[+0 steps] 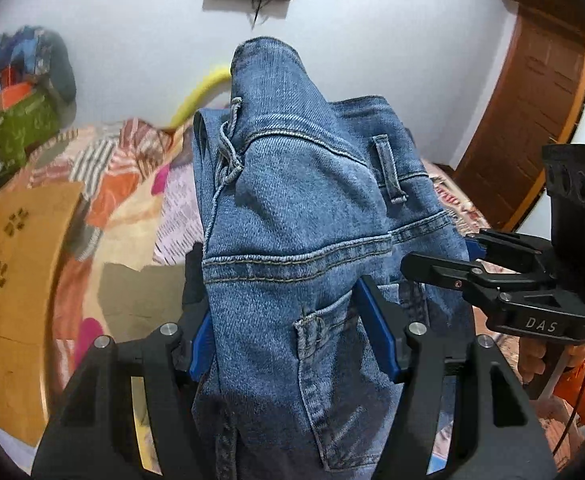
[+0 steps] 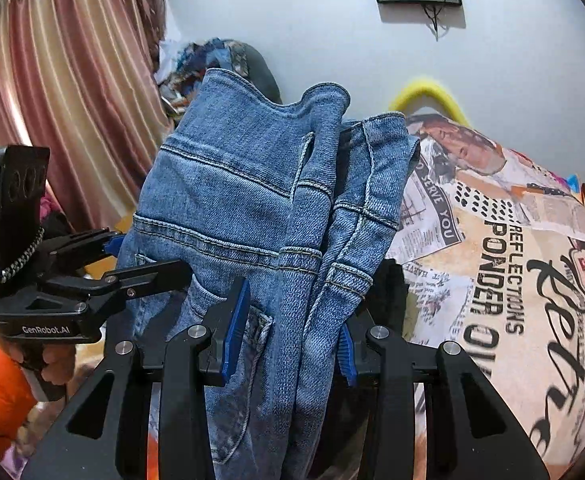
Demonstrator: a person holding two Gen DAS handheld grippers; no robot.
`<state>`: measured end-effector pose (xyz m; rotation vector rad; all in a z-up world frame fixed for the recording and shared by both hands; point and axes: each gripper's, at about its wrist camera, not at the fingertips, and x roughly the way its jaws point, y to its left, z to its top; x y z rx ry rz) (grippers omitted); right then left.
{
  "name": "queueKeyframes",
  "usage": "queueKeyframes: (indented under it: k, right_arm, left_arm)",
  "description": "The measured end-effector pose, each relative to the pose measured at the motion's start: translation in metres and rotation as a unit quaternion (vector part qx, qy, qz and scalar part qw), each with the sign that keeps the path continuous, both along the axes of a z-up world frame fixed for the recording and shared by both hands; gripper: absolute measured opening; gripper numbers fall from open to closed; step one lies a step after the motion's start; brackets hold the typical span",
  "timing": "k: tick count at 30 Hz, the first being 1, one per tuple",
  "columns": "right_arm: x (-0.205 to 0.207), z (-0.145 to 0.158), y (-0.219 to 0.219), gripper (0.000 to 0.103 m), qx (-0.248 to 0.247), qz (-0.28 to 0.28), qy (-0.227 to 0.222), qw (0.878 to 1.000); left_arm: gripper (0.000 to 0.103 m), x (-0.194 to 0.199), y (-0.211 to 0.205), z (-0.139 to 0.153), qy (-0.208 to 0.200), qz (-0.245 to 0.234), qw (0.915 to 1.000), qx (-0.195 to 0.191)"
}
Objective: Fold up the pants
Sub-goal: 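Lay the folded jeans on the bed and open both grippers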
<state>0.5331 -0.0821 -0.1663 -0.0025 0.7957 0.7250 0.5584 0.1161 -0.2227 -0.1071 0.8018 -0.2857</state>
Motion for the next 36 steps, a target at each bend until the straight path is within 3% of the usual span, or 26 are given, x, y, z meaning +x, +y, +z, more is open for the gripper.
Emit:
queueKeyframes:
  k: [7,9,11,15,19,28,36]
  right_arm:
    - [0.035,-0.05,0.003,0.036,-0.046,-0.005,0.057,0.997]
    - [0.033,-0.063,-0.003,0.038,-0.069,-0.022,0.065,0.995]
    - [0.025,-0.063,-0.016,0.049,-0.053,-0.03,0.064,0.996]
    - [0.009,-0.05,-0.03,0.051,-0.051,-0.036,0.065,0.996]
    - [-0.016,-0.017,-0.041,0.051,-0.045,-0.039,0.03,0.998]
    - [-0.108,0.103,-0.066,0.052,-0.016,-0.044,-0.102,0.994]
    - [-0.204,0.187,-0.094,0.052,0.056,-0.044,-0.167,0.983]
  left_arm:
    - [0.065,0.032,0.012,-0.058,0.067,0.033,0.9971,0.012]
    - [0.067,0.032,0.019,-0.06,0.073,0.033,0.9968,-0.01]
    - [0.067,0.028,0.021,-0.054,0.072,0.036,0.9967,-0.009]
    - [0.066,0.004,0.011,-0.033,0.051,0.051,0.9956,0.06]
    - [0.067,-0.034,0.002,-0.007,0.022,0.062,0.9935,0.093]
    - [0.067,-0.149,-0.03,0.102,-0.082,0.077,0.9912,0.069]
    - [0.067,-0.279,-0.055,0.206,-0.197,0.095,0.9736,0.067]
